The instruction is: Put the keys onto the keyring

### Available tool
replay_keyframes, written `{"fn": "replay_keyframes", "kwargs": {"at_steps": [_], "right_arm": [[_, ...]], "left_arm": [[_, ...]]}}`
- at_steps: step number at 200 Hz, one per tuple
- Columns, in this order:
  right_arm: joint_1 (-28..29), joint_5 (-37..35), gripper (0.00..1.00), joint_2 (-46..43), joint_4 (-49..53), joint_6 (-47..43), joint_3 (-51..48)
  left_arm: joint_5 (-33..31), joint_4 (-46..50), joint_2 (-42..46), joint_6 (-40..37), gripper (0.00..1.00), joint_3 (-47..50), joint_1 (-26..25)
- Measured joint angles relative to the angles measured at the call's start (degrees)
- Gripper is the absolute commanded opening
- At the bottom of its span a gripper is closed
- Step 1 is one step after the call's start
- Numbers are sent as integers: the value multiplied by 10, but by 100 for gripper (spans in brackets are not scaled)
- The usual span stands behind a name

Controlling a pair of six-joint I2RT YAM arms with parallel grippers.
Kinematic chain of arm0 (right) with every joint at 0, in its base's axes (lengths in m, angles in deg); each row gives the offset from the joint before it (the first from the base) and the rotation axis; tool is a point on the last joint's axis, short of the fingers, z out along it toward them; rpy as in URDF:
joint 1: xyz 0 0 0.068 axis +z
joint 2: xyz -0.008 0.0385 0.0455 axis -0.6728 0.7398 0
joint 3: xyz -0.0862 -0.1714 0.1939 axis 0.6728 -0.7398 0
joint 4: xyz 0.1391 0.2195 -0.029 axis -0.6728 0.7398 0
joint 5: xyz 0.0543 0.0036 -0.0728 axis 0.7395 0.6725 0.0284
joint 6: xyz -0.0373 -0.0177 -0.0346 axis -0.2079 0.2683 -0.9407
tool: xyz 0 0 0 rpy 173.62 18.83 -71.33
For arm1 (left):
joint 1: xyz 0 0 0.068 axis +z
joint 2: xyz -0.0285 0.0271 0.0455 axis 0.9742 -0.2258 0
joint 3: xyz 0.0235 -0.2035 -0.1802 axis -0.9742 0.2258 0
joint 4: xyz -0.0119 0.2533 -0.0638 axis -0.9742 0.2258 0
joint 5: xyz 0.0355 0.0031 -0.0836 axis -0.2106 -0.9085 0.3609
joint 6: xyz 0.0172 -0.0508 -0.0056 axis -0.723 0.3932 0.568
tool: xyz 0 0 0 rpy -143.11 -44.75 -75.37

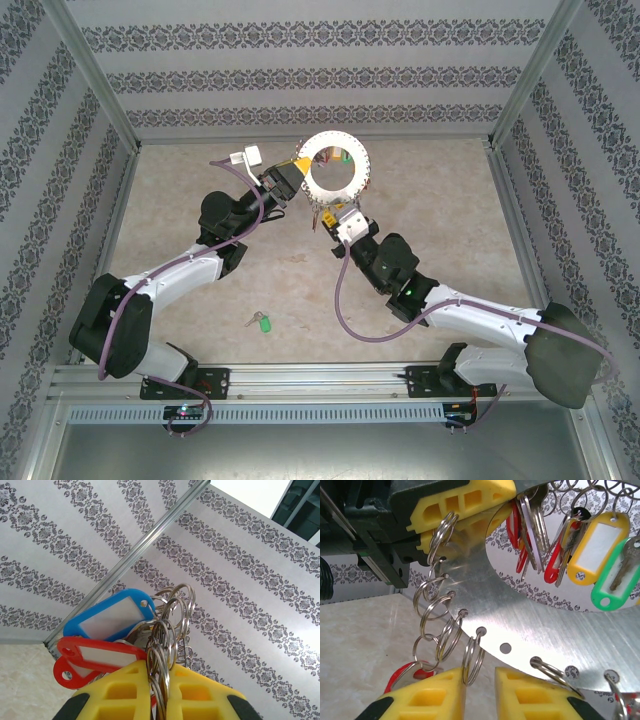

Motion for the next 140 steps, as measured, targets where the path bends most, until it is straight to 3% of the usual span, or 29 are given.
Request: {"fn": "replay_keyframes", "kwargs": {"at_steps": [140], "right_arm": [[-1, -2, 16, 7, -10, 4, 3]], "left_arm": [[-2, 0, 0, 0, 0, 0, 0]]}}
